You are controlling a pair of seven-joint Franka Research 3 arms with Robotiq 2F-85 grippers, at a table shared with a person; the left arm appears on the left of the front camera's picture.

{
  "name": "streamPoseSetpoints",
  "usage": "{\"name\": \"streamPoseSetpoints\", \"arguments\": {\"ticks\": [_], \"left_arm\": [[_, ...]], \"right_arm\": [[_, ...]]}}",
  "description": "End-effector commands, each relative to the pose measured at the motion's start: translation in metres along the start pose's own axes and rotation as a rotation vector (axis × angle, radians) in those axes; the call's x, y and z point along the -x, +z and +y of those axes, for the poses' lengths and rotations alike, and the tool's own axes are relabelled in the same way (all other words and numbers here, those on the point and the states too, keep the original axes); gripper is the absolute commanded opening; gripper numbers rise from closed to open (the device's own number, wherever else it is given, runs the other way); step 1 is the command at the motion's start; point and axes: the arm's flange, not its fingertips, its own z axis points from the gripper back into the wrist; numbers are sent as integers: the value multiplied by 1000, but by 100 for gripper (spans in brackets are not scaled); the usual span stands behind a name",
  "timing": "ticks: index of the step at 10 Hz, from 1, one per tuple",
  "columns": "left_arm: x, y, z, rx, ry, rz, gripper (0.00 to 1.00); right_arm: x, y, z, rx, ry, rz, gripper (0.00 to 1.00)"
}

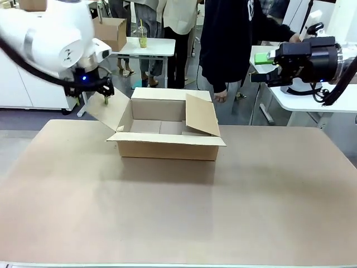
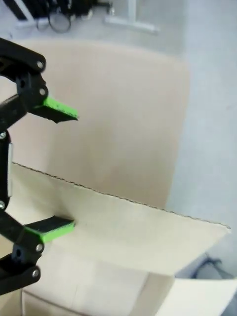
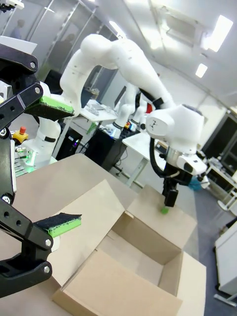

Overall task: Pack the gift set into the box.
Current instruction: Place both hands on the side flaps of the Package Box and spread them outward.

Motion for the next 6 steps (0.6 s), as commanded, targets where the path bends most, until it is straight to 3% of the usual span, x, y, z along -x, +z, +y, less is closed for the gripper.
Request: {"name": "streamPoseSetpoints", "arguments": {"ticks": [1, 3, 4, 5, 6], "left_arm": [[18, 2, 43, 192, 56, 37, 100], [29, -1, 84, 335, 138, 31, 100], [36, -11, 95, 430, 126, 33, 100], [45, -24, 94, 500, 50, 104, 100], [23, -6, 75, 321, 163, 21, 100]], "right_arm": [[-2, -3, 2, -20, -1, -24, 100], [-2, -3, 2, -20, -1, -24, 100], [-2, -3, 2, -20, -1, -24, 100], [-2, -3, 2, -20, -1, -24, 100], [-2, -3, 2, -20, -1, -24, 100]]}}
